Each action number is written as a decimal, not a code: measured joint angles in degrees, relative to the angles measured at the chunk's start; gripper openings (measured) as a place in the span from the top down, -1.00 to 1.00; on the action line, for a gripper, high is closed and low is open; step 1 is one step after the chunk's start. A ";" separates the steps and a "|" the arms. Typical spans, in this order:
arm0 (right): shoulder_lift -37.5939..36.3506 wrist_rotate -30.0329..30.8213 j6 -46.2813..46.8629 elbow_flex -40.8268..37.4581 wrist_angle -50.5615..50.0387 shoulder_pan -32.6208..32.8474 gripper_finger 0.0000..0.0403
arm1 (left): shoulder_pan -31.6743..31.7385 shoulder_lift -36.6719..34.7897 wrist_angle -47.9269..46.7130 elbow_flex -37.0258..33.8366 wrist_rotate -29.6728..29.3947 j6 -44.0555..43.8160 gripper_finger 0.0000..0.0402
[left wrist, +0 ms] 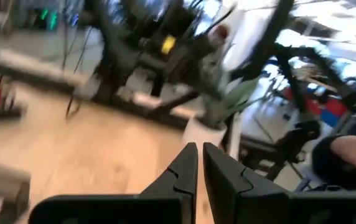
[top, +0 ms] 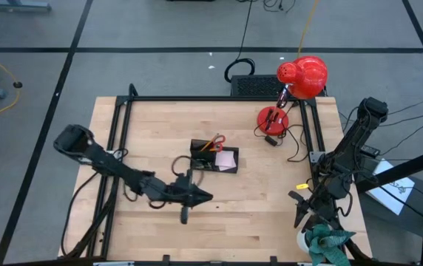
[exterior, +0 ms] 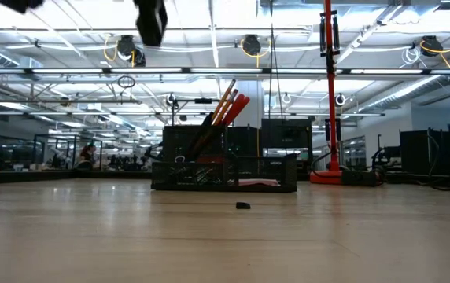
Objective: Pick and place office supplies into organizer
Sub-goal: Return to Home Position
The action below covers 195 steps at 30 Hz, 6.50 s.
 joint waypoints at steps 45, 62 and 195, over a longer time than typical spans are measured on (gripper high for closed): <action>0.00 5.86 2.03 0.00 6.47 0.00 0.37 | -9.23 14.18 5.70 0.00 -3.88 0.52 0.85; 0.02 25.40 4.67 0.00 10.01 -0.02 0.37 | -4.36 14.18 6.35 0.00 1.04 4.29 0.85; -41.22 -1.81 10.83 -13.09 -10.32 -50.16 1.00 | 19.32 -81.45 -44.22 -41.99 15.79 24.61 0.88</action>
